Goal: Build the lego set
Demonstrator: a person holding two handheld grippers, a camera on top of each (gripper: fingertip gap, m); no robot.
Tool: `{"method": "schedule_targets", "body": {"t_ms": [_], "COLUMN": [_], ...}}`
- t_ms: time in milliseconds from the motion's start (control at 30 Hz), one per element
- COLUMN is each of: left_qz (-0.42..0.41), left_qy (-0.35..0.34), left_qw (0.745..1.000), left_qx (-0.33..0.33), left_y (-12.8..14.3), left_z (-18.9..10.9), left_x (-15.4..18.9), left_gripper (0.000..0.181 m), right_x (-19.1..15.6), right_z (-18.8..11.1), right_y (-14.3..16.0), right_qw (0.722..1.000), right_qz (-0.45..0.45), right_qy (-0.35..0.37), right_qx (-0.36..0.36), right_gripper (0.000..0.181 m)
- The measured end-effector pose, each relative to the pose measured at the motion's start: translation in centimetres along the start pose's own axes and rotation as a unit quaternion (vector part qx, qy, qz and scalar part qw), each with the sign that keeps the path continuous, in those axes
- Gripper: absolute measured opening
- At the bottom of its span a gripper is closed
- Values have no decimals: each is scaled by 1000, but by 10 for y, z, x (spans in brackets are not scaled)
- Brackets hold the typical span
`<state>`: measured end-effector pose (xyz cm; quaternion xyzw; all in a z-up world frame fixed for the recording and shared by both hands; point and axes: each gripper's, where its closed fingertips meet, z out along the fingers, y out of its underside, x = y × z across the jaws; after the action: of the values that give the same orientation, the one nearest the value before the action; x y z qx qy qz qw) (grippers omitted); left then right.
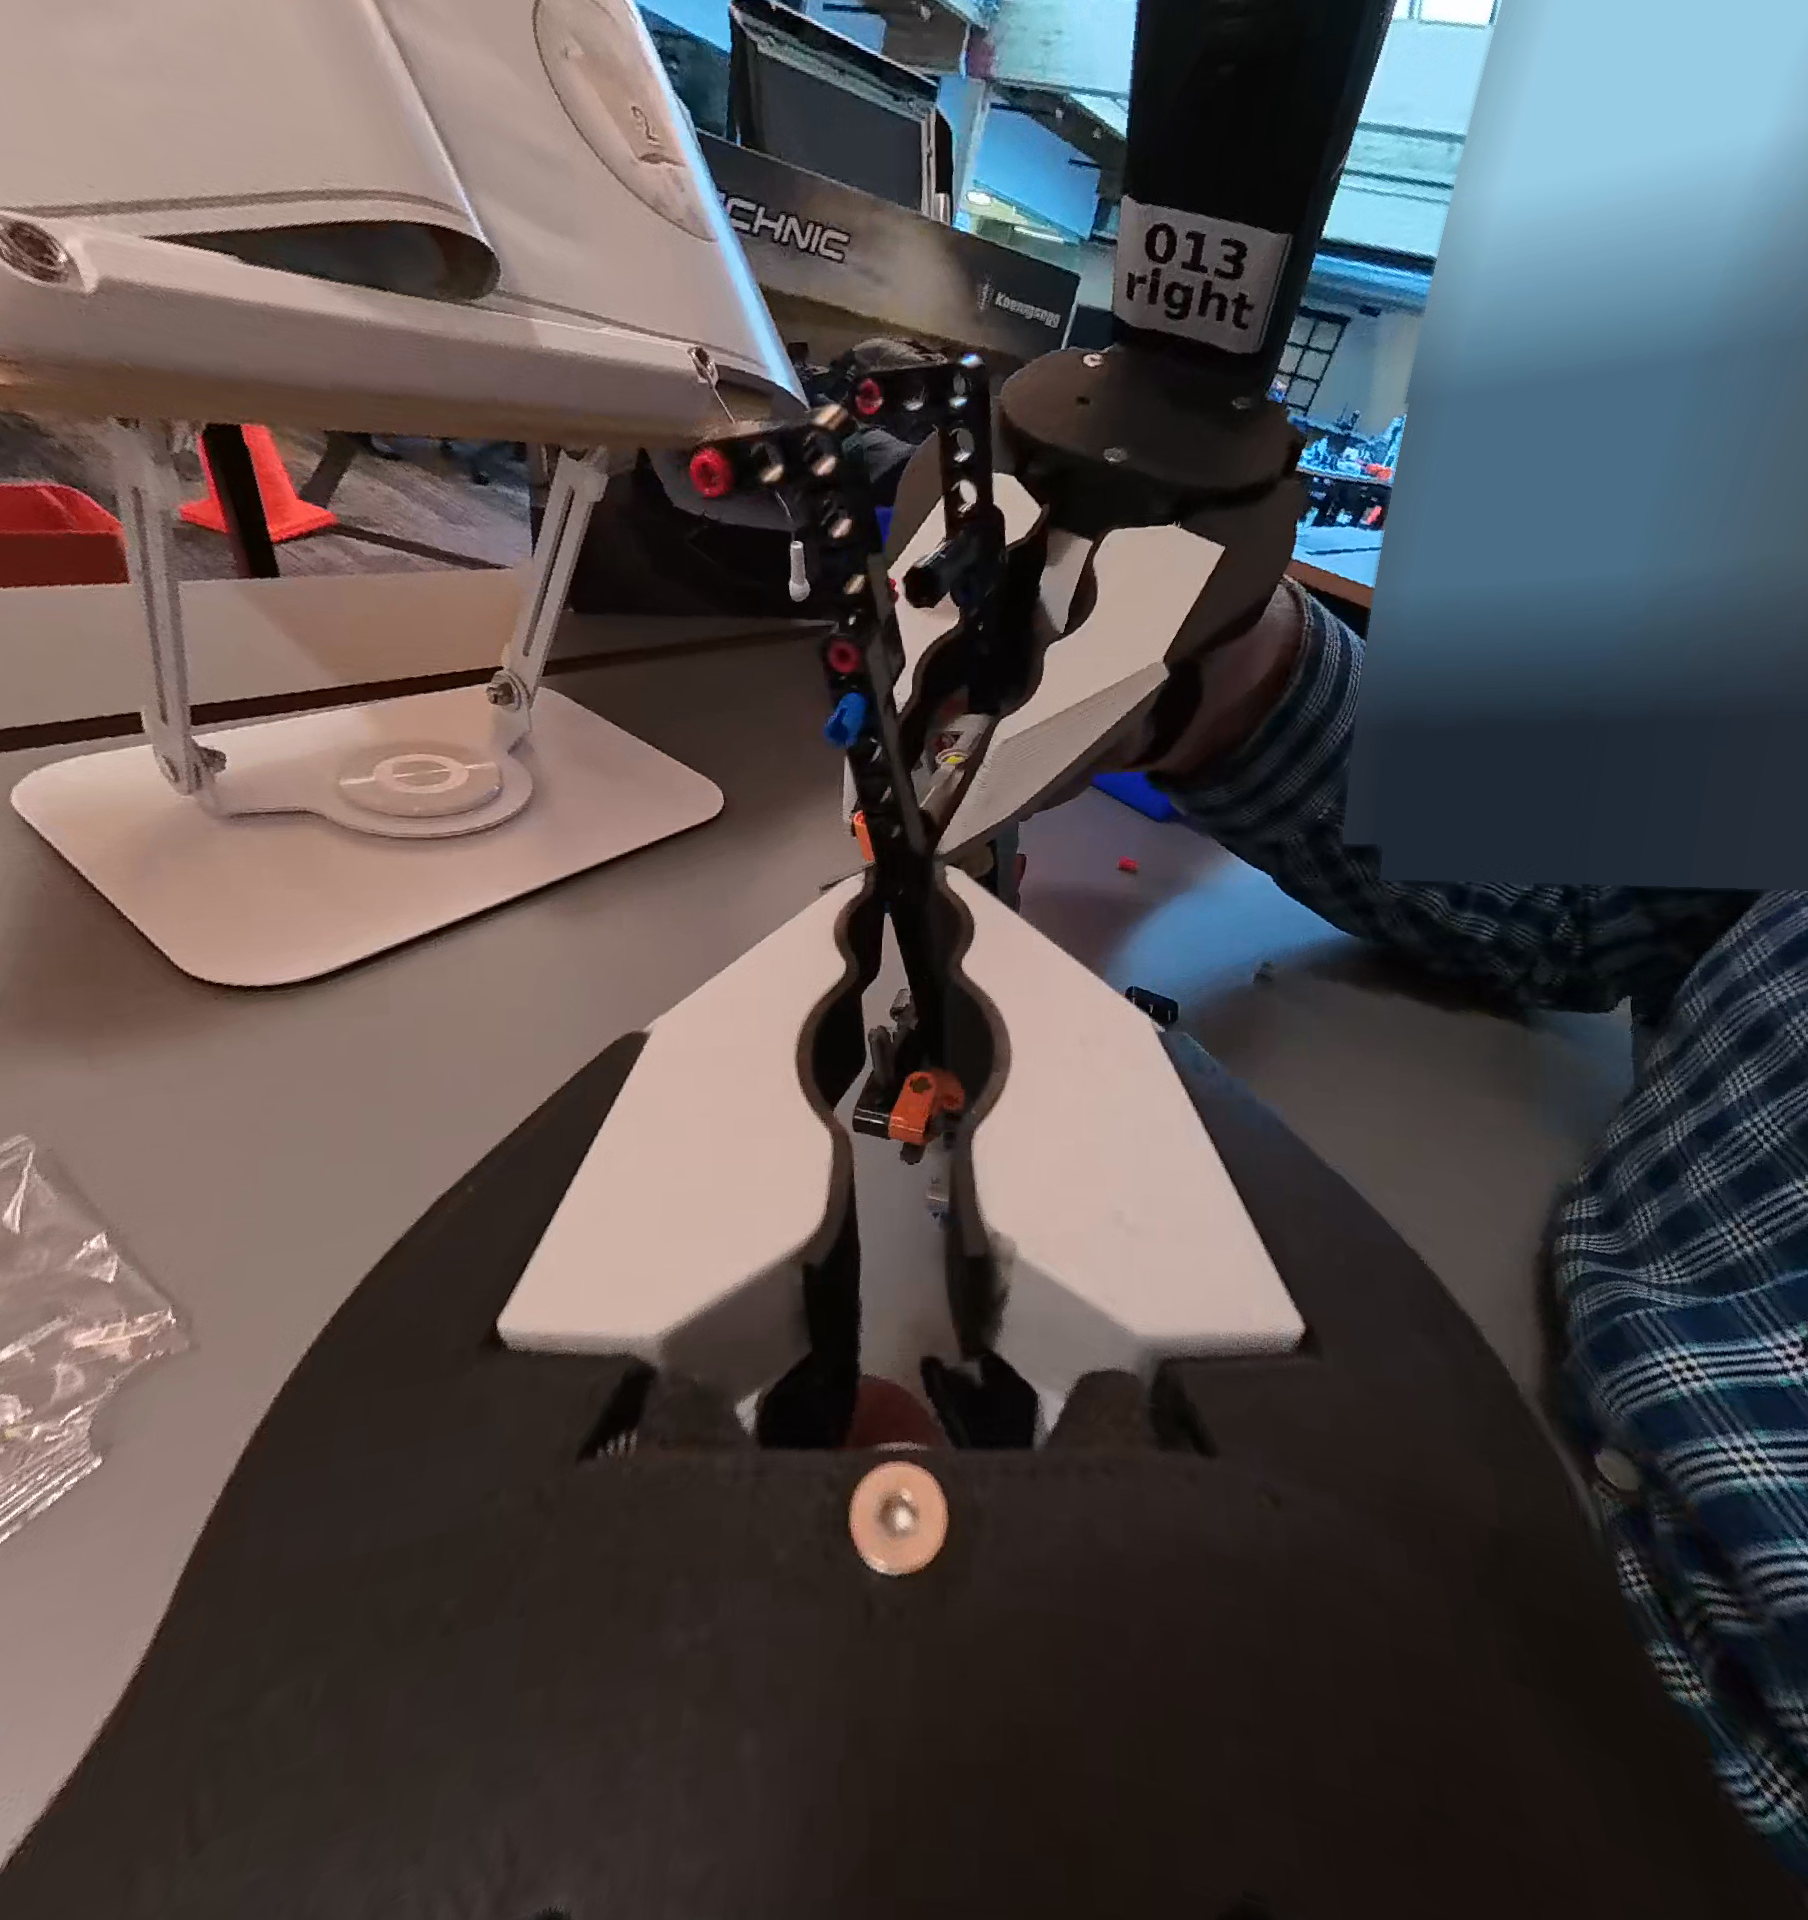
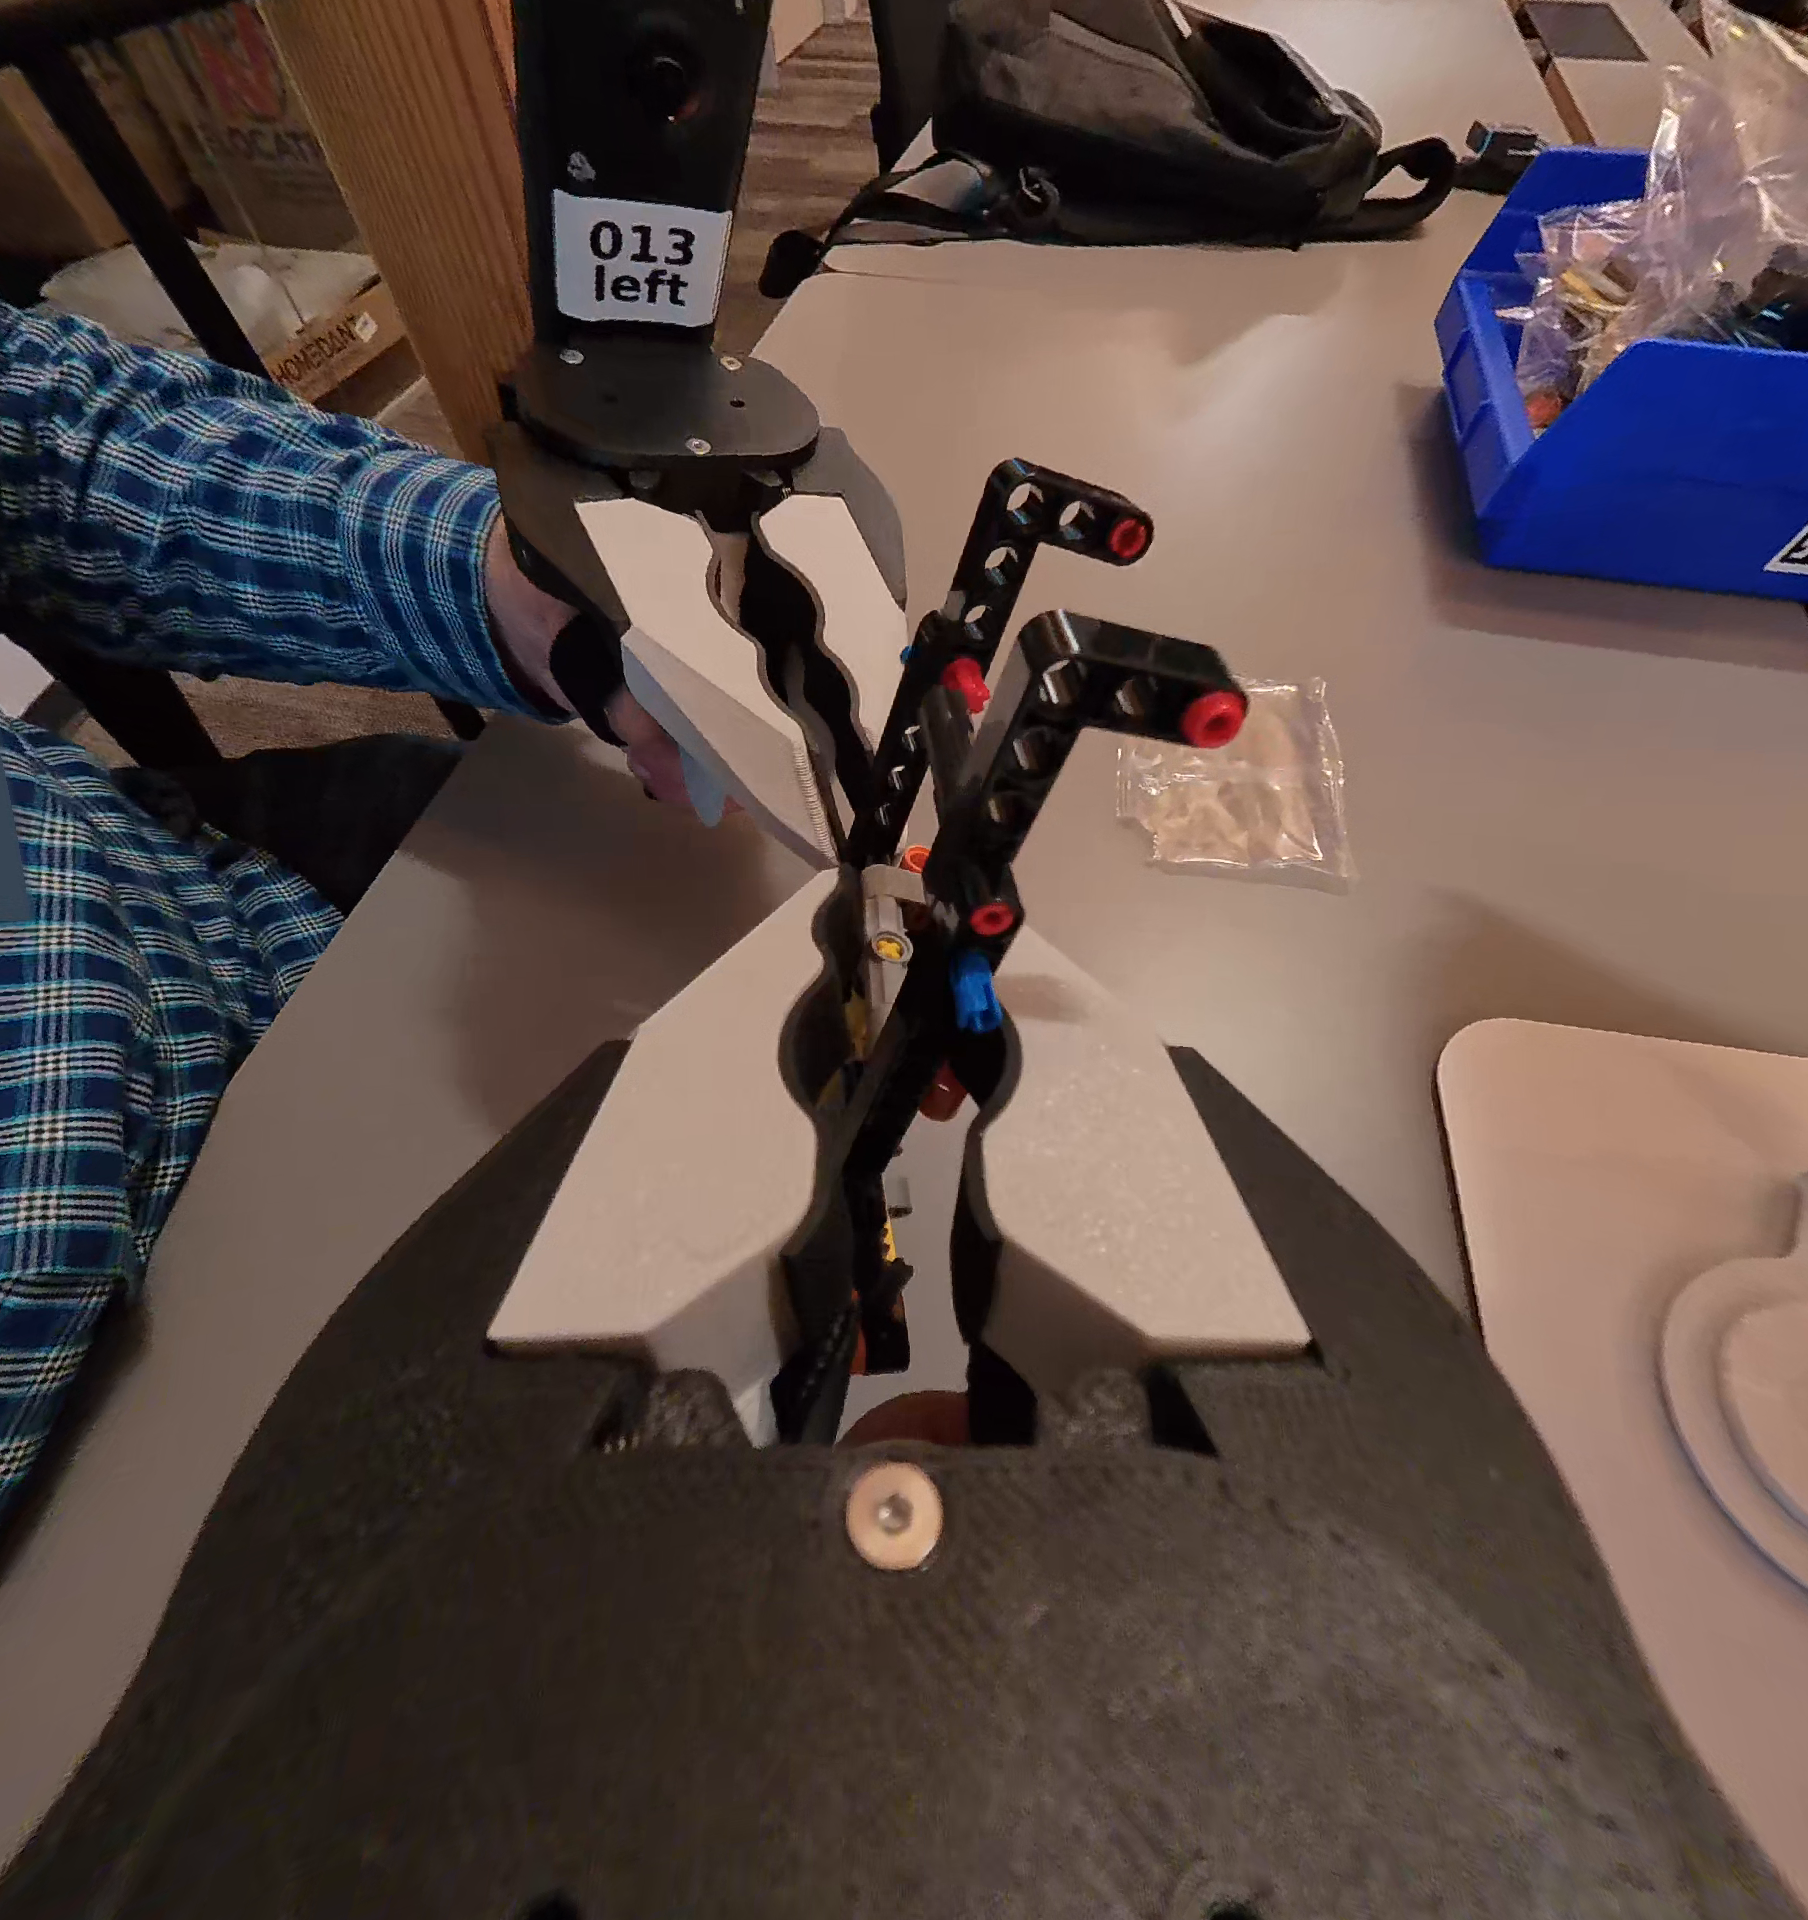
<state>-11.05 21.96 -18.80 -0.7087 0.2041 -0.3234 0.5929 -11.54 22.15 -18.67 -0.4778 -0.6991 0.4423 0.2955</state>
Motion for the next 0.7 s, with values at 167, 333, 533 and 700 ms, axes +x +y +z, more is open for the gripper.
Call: {"method": "schedule_targets", "body": {"t_ms": [167,333,533,700], "left_qz": [22,24,34,31], "left_qy": [13,32,26,14], "left_qw": [1000,999,999,999], "left_qx": [-3,-3,-2,-4], "left_y": [0,1,1,2], "left_z": [-1,0,-3,-5], "left_x": [4,9,7,4], "left_gripper": [4,4,4,4], "right_x": [-5,-9,-8,0], "right_z": [-1,-1,2,-5], "right_y": [0,0,-2,-2], "right_qw": [1000,1000,1000,1000], "right_qz": [-12,-10,-9,-14], "right_qy": [-12,-27,-19,3], "right_qx": [-2,2,12,17], "right_gripper": [11,11,12,37]}}
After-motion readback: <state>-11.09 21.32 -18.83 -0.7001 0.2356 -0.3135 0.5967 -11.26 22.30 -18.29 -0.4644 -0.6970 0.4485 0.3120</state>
